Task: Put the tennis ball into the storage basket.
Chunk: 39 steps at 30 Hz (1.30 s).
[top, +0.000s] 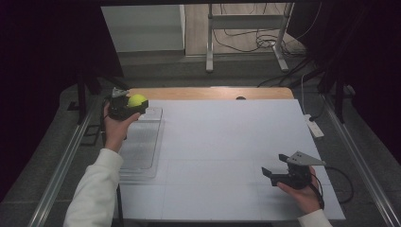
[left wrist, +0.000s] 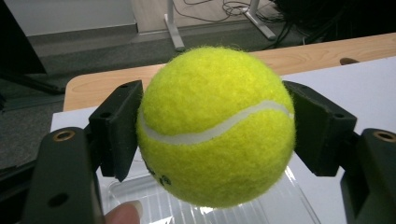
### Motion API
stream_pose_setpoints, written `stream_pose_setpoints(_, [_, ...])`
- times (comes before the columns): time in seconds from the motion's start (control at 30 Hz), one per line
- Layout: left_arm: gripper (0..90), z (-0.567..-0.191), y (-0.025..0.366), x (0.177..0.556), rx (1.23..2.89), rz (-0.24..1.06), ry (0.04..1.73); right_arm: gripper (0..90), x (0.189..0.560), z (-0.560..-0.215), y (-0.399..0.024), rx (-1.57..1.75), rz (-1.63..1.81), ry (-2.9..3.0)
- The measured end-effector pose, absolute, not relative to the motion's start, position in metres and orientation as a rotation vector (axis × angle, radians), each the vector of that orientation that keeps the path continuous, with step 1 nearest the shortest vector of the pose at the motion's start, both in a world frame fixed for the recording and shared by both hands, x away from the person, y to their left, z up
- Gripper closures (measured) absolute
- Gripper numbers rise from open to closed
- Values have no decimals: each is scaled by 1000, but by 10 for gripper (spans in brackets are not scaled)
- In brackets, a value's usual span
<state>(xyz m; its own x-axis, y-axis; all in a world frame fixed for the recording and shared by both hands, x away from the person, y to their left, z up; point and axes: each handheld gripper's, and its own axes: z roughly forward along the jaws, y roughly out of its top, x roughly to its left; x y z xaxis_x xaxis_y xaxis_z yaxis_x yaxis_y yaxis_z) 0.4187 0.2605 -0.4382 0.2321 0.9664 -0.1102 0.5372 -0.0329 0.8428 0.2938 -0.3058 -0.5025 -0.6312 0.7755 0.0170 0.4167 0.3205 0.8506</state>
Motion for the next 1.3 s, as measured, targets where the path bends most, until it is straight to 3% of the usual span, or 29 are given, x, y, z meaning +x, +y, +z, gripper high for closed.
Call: stream_pose_setpoints(1.3, [265, -446, 281, 431, 1667, 677, 1533, 121, 294, -503, -305, 1061, 1232, 2200])
